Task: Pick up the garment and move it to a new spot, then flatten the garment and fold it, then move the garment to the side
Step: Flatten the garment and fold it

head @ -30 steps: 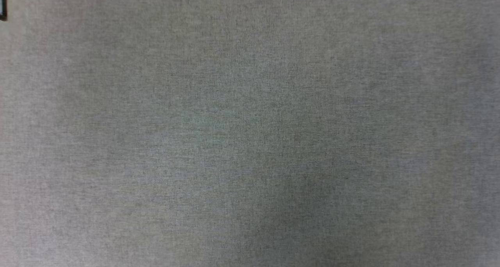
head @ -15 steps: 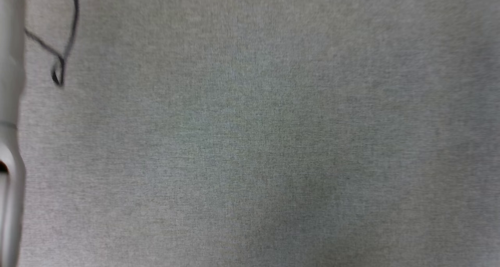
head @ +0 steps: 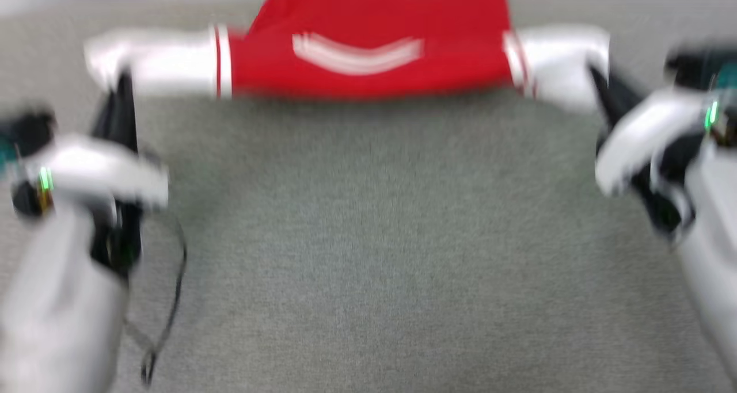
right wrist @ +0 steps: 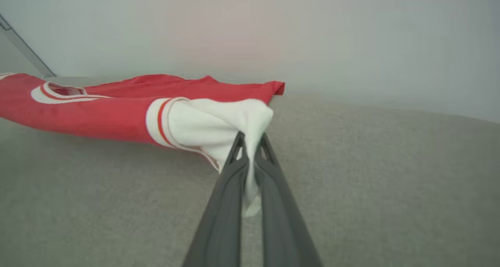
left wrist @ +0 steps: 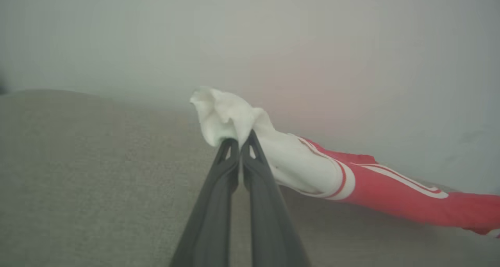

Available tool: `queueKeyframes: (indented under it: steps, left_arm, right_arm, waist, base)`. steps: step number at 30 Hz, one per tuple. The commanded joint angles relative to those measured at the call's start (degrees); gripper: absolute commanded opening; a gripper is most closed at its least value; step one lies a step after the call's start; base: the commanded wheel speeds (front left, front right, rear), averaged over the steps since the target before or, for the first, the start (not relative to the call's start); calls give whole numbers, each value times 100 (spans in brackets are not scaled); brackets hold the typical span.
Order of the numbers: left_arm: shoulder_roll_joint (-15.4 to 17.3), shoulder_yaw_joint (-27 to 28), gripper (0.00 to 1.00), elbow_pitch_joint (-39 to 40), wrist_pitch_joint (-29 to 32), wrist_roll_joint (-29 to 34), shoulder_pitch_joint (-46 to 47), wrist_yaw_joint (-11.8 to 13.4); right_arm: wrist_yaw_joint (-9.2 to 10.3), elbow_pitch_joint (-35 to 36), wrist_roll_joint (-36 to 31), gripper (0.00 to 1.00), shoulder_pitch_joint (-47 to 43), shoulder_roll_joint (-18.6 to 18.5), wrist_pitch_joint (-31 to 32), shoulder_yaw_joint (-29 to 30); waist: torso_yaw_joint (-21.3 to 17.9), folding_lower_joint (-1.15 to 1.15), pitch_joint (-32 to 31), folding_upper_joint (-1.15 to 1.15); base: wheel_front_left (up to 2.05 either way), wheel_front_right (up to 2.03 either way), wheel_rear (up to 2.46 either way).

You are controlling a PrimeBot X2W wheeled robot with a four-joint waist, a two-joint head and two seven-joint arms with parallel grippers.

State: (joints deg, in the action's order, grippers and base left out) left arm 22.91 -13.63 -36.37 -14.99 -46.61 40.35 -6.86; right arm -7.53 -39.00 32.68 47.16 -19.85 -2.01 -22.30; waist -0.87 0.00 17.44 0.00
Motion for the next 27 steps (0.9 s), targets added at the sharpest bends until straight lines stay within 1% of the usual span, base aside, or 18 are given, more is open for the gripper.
queueKeyframes:
  steps: [1, 5, 7, 9, 13, 15, 20, 25, 26, 27]
  left_arm:
    - [-5, 89, 0, 105, -26, -4, -275, 41]
    - [-143, 412, 0, 684, -27, -112, -1538, 260]
    - [-198, 506, 0, 933, -27, -158, -2106, 378]
    - [-322, 559, 0, 1161, -27, -273, -2623, 458]
    - [-429, 548, 0, 1487, 12, -358, -3493, 655]
    - [-451, 498, 0, 1525, 75, -354, -3890, 767]
    - [-494, 265, 0, 1609, 152, -176, -4498, 1001]
    - [-521, 195, 0, 1749, 120, -70, -4730, 1103]
    - [-529, 180, 0, 1784, 110, -37, -4743, 1113]
    - [-520, 148, 0, 1824, 105, 9, -4744, 1119]
  right_arm:
    - [8, 79, 11, 0, -255, -96, 66, 40]
    - [8, 587, 96, 0, -1399, -177, 315, 323]
    - [8, 841, 85, 0, -1961, -152, 440, 520]
    - [8, 1104, 42, 0, -2538, -64, 584, 728]
    - [8, 1691, -38, 0, -3637, 168, 861, 1154]
    - [8, 1976, -163, 0, -4191, 299, 973, 1349]
    - [8, 2496, -442, 0, -5405, 722, 1347, 1786]
    - [8, 2724, -657, 0, -6087, 1039, 1675, 2053]
    - [8, 2779, -699, 23, -6132, 1062, 1725, 2067]
    - [8, 2842, -727, 66, -6129, 1076, 1760, 2086]
  waist:
    - [-50, 0, -564, 0]
    - [-56, 0, -939, 0]
    - [-47, 0, -1119, 0]
    - [-40, 0, -1281, 0]
    - [-26, 0, -1514, 0]
    - [-26, 0, -1628, 0]
    - [44, 0, -1787, 0]
    - [132, 0, -1814, 0]
    - [144, 0, -1812, 0]
    - [154, 0, -1808, 0]
  base:
    - [0, 0, 0]
    - [0, 0, 0]
    - [0, 0, 0]
    - [0, 0, 0]
    - [0, 0, 0]
    - [0, 0, 0]
    - [0, 0, 0]
    - [0, 0, 0]
    - [0, 0, 0]
    - [0, 0, 0]
